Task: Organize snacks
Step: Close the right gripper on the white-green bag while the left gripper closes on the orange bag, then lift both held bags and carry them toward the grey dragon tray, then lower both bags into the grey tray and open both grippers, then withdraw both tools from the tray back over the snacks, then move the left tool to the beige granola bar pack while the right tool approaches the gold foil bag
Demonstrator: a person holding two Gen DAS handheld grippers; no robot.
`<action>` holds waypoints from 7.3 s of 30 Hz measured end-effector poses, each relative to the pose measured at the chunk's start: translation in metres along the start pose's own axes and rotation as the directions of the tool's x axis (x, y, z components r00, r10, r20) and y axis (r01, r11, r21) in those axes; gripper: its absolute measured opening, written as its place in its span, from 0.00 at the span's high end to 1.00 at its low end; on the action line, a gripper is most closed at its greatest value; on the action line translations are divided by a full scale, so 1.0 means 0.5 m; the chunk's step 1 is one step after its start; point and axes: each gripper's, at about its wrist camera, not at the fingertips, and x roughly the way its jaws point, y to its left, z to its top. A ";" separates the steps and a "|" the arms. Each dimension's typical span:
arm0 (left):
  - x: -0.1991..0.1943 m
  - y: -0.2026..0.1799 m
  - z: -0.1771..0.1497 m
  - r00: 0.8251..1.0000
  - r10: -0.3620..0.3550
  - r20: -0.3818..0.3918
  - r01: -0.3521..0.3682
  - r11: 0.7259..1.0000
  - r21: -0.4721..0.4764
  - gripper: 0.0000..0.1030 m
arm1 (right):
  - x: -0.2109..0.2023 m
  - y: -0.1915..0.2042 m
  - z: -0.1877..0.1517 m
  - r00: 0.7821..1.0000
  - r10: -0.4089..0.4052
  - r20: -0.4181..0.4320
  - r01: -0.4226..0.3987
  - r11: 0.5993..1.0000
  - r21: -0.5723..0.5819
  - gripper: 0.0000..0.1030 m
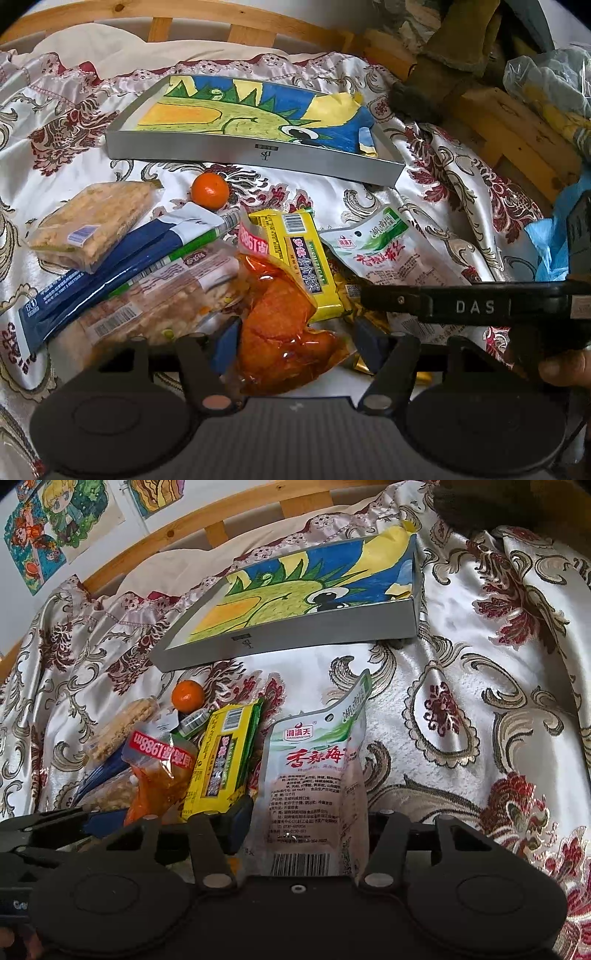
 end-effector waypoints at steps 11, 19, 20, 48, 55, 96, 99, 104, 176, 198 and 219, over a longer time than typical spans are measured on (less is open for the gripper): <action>-0.021 -0.012 -0.007 1.000 -0.008 0.016 0.008 1.000 0.016 0.34 | -0.017 0.016 -0.012 0.999 -0.027 0.032 0.029 0.998 -0.053 0.47; -0.037 -0.022 -0.012 1.000 -0.013 0.018 0.012 1.000 0.023 0.35 | -0.049 0.018 -0.021 0.998 -0.016 0.059 0.019 0.998 -0.055 0.47; -0.040 -0.023 -0.013 1.000 -0.012 0.019 0.012 1.000 0.023 0.35 | -0.052 0.020 -0.022 0.998 -0.016 0.064 0.020 0.998 -0.058 0.47; -0.124 -0.069 -0.061 0.997 -0.043 0.063 0.044 0.999 -0.022 0.36 | -0.058 0.019 -0.065 0.999 -0.025 0.029 0.026 0.998 -0.049 0.46; -0.122 -0.066 -0.076 0.997 -0.026 0.068 0.030 0.998 -0.051 0.36 | -0.045 0.017 -0.061 1.000 -0.017 0.022 0.018 0.998 -0.056 0.47; 0.216 0.063 0.384 0.976 0.111 0.187 -0.050 0.950 -0.307 0.36 | 0.137 -0.131 0.315 0.898 0.071 0.435 -0.087 0.996 0.017 0.49; 0.239 0.067 0.386 0.978 0.136 0.159 -0.086 0.954 -0.286 0.36 | 0.169 -0.124 0.315 0.921 0.041 0.388 -0.051 0.999 0.017 0.49; 0.258 0.059 0.381 0.979 0.169 0.117 -0.137 0.961 -0.242 0.35 | 0.178 -0.107 0.309 0.928 0.008 0.373 -0.003 1.000 -0.014 0.49; -0.245 -0.047 -0.096 0.942 0.335 0.030 -0.337 0.935 0.113 0.00 | -0.300 0.062 -0.195 0.957 -0.006 0.289 0.047 0.990 -0.135 0.01; -0.161 0.068 -0.021 0.954 0.298 -0.039 -0.291 0.949 0.117 0.00 | -0.169 0.068 -0.147 0.995 0.030 0.090 -0.015 0.987 -0.163 0.01; -0.083 0.162 0.018 0.988 0.020 -0.151 -0.024 0.999 -0.021 0.00 | -0.052 0.084 -0.117 0.999 -0.010 0.042 0.019 0.980 -0.198 0.05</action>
